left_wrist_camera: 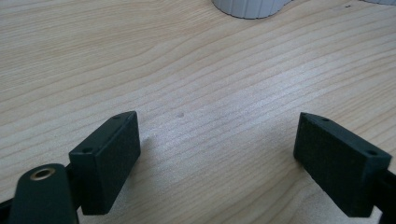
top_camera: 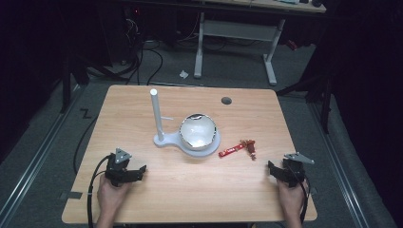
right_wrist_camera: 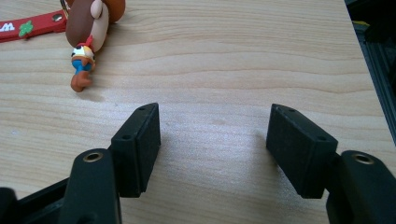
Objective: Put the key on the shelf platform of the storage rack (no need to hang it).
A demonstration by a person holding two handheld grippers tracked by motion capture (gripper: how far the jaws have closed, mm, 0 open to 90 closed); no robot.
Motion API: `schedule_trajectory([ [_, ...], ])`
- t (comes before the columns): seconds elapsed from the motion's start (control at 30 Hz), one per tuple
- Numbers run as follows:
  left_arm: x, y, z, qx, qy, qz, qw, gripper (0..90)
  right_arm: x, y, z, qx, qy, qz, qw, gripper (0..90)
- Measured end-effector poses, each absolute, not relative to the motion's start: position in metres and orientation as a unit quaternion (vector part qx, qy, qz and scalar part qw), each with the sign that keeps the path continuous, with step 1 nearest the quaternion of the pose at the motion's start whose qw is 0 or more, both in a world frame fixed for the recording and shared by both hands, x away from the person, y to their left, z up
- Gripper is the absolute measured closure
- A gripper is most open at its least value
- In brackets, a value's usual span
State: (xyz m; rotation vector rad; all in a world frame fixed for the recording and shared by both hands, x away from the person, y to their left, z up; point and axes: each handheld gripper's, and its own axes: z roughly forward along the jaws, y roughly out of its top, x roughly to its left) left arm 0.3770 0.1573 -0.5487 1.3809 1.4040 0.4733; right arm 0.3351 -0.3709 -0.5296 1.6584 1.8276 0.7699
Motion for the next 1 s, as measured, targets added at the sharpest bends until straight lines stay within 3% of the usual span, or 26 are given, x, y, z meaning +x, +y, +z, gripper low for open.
schedule_trajectory([
  [1.0,0.3771,0.1578,-0.5484,0.576,0.589,0.199,0.531,16.3,0.3338,-0.3705,-0.5293,0.615,0.682,0.288,0.271,36.9],
])
